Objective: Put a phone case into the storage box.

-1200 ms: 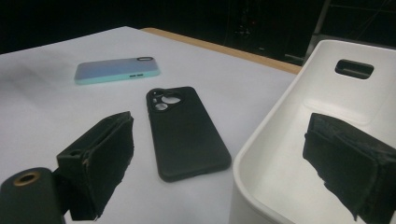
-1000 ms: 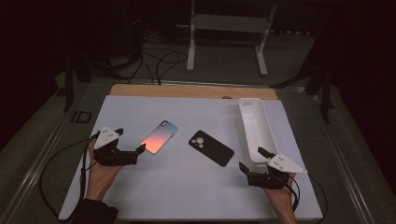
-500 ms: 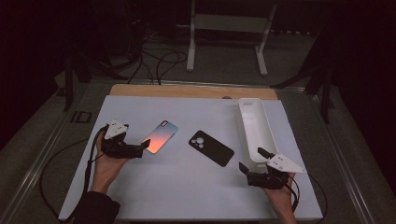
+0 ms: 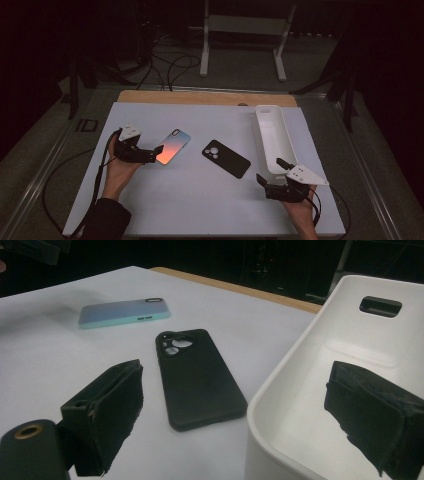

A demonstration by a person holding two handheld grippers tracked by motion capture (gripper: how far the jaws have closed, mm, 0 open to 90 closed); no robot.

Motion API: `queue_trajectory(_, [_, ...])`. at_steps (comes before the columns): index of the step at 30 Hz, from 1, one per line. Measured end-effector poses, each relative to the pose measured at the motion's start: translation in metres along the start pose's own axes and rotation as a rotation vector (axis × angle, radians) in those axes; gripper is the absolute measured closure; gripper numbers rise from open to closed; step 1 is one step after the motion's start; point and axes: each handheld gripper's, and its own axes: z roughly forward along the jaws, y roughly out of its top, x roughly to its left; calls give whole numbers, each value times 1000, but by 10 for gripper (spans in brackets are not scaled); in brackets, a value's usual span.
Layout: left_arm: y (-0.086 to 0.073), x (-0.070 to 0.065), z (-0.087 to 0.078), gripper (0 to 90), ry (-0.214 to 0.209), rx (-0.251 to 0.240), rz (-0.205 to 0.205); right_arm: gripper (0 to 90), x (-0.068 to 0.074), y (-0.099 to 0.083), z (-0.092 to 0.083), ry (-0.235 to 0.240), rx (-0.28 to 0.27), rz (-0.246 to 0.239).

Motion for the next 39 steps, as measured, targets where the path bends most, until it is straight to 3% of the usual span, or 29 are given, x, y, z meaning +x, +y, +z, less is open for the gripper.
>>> queue_trajectory(11, [1,6,20,0,3,102,8,87,1,-1,1,0,6,0])
queue_trajectory(31, [0,8,50,0,7,230,0,88,-1,-1,0,-6,3,2])
queue_trajectory(39, [0,5,60,0,21,288,24,88,-1,-1,0,-6,2,3])
